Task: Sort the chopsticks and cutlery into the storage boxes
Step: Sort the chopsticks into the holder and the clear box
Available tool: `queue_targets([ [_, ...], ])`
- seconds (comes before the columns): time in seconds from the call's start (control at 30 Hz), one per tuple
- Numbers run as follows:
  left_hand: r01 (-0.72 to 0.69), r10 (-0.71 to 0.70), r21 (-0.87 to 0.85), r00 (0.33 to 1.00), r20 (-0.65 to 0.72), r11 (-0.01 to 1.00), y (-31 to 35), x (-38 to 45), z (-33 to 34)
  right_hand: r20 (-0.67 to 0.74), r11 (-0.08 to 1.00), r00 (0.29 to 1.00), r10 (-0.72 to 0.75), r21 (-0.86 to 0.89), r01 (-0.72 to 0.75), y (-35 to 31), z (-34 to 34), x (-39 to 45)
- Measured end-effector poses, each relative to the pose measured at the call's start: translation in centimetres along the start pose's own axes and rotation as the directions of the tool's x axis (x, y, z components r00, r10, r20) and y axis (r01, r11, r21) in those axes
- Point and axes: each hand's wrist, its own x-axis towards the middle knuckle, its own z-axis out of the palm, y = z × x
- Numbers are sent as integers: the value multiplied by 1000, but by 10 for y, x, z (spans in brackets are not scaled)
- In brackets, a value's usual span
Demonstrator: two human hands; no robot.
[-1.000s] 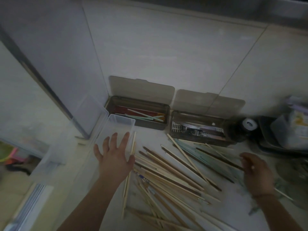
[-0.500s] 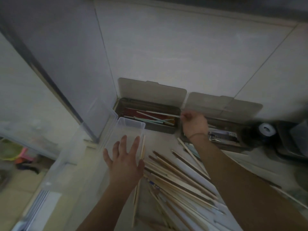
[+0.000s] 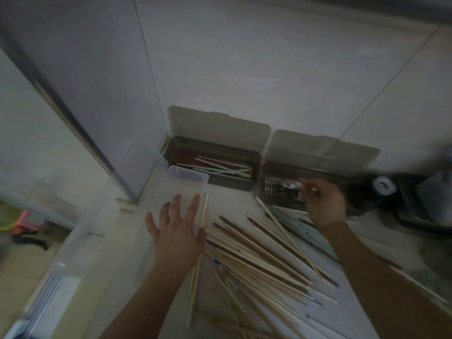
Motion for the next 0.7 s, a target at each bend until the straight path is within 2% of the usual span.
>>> queue_targets([
  [0.07, 5, -5, -8, 1000, -4, 1000, 1, 0, 0, 22, 995, 1000, 13, -100, -10, 33, -22, -36],
  [0.2, 17, -18, -15, 1000, -6, 1000, 0, 0, 0, 258, 936, 960, 112, -353, -14, 73, -37, -95],
  [0.23, 23, -23, -19, 1000, -4, 1000, 0, 0, -1, 280, 921, 952, 121, -390, -3, 76, -39, -104],
  [0.4, 35, -35, -13, 999, -1, 999, 0, 1, -1, 120, 942, 991, 52, -335, -9, 76, -40, -136],
  [0.53, 39, -39, -6, 999, 12, 999, 0, 1, -2, 79, 948, 997, 22, -317, 5, 84, -33, -154],
  [0.7, 36, -36, -2, 999, 9, 999, 1, 0, -2, 60, 933, 994, -93, -343, 108, 94, -34, -162],
])
